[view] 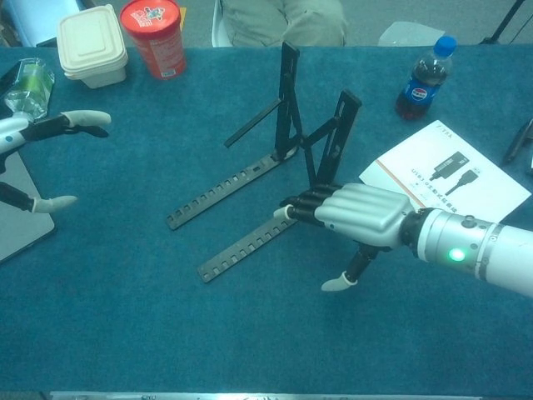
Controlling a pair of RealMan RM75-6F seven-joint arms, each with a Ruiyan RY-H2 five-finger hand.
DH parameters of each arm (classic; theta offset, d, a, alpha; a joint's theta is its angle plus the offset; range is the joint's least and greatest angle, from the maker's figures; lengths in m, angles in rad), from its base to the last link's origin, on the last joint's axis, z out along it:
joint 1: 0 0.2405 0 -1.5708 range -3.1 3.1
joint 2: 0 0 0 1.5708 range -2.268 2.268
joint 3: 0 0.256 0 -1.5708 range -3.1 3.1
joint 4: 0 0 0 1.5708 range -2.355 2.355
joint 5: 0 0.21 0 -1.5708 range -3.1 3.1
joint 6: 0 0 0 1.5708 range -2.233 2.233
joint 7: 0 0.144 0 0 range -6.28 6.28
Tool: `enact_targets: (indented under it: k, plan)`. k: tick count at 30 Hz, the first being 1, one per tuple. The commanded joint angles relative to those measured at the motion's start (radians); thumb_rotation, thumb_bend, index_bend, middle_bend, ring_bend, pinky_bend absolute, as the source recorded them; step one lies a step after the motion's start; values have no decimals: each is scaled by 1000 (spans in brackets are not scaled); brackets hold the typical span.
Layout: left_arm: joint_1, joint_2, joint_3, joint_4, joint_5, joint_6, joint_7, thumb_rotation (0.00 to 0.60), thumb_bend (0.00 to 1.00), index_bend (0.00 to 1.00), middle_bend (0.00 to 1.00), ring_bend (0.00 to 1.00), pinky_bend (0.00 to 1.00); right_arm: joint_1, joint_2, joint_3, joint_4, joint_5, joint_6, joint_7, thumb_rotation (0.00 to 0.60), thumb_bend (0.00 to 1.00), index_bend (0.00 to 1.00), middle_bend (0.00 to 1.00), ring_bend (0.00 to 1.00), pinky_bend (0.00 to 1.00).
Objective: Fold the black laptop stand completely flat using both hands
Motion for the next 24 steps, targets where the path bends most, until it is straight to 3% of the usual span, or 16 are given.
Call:
enact_targets:
  k: [1, 19, 24]
  plan:
    - [0, -2, 0, 1, 1, 0, 0, 600, 267, 69, 145, 55, 67, -9, 15, -6, -3, 0, 14, 0, 395, 131, 0, 21, 0, 5]
    - [-2, -9, -1, -4, -5, -8, 12, 600, 267, 69, 145, 55, 67, -24, 97, 5, -19, 32, 45, -14, 395, 131, 0, 21, 0, 4]
    - [0, -11, -1, -3, -6, -8, 11, 600, 267, 69, 145, 55, 67, -21, 101, 6, -61, -14, 33, 31, 395, 131, 0, 21, 0, 4]
